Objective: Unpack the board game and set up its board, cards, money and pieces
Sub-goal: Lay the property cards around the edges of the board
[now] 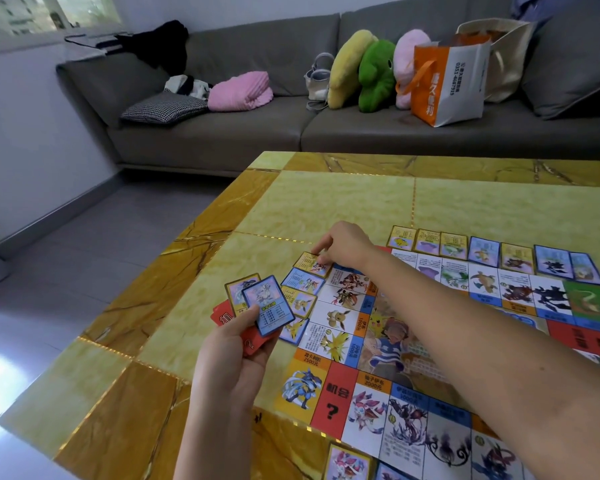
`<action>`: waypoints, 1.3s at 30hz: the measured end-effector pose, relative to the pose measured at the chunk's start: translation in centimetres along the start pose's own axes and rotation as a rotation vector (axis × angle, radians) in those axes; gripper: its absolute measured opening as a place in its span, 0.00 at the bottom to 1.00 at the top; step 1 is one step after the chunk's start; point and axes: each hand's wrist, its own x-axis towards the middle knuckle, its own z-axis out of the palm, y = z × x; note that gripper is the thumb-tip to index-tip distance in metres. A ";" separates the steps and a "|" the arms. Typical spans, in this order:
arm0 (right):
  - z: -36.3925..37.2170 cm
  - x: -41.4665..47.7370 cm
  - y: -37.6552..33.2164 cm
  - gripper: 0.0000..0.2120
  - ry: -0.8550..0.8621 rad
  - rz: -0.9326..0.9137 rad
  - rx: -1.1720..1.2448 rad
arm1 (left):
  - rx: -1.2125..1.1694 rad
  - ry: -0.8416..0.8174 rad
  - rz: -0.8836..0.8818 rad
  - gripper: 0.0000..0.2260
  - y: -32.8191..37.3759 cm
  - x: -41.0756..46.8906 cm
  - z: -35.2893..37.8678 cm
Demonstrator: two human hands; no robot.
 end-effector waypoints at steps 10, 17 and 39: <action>0.2 -0.5 -0.2 0.07 0.068 -0.038 0.047 | -0.004 0.002 0.003 0.02 0.2 -0.1 -0.1; 1.0 -3.9 -0.6 0.13 0.014 -0.338 -0.067 | -0.017 0.006 0.017 0.01 0.2 -0.2 0.0; 2.7 -8.2 -1.2 0.26 -0.154 -0.535 -0.119 | -0.007 -0.018 0.023 0.02 0.2 -0.3 -0.1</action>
